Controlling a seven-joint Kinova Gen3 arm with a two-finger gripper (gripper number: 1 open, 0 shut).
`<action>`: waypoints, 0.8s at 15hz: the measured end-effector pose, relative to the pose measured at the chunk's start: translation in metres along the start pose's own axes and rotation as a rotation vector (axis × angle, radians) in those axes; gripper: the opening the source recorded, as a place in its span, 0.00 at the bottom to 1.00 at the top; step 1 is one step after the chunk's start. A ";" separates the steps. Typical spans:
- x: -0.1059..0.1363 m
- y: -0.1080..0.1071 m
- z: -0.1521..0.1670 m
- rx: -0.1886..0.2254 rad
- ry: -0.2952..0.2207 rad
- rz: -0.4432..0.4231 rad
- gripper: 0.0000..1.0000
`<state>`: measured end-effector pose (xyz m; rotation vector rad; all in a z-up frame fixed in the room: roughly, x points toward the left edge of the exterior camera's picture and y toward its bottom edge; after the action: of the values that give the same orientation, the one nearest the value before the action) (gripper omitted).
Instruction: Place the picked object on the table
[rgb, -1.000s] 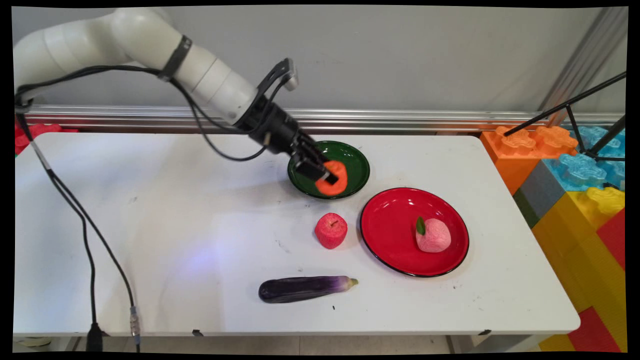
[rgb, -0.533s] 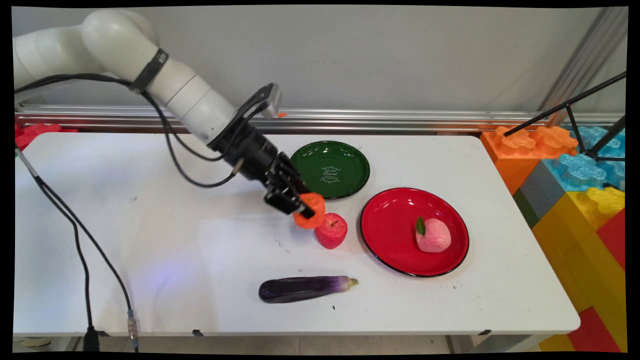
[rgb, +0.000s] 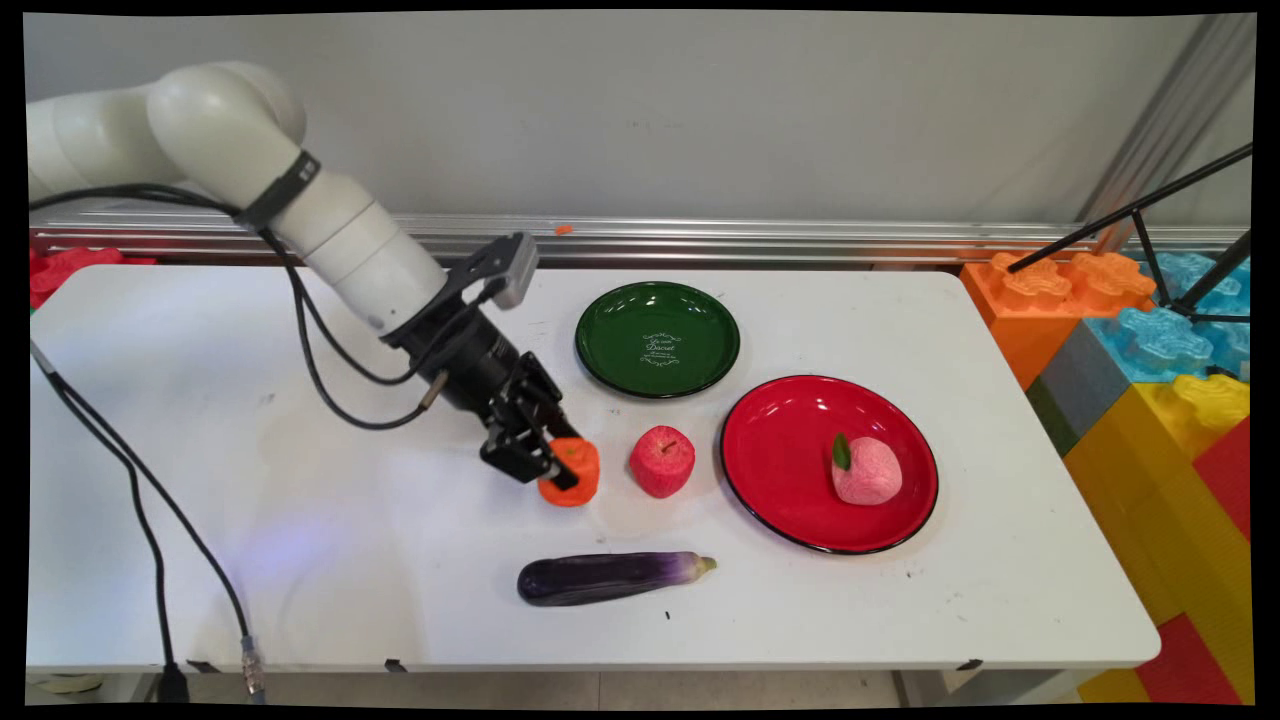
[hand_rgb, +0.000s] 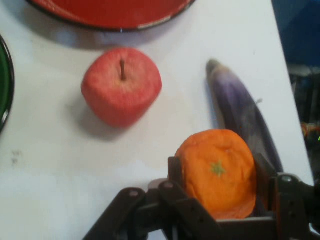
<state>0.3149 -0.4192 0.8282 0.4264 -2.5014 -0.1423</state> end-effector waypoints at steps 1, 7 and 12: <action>-0.004 0.001 0.003 0.005 -0.013 0.002 0.00; -0.016 -0.001 0.019 0.049 -0.044 0.007 0.00; -0.019 -0.003 0.030 0.084 -0.039 0.013 0.00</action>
<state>0.3132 -0.4151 0.7923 0.4454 -2.5545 -0.0412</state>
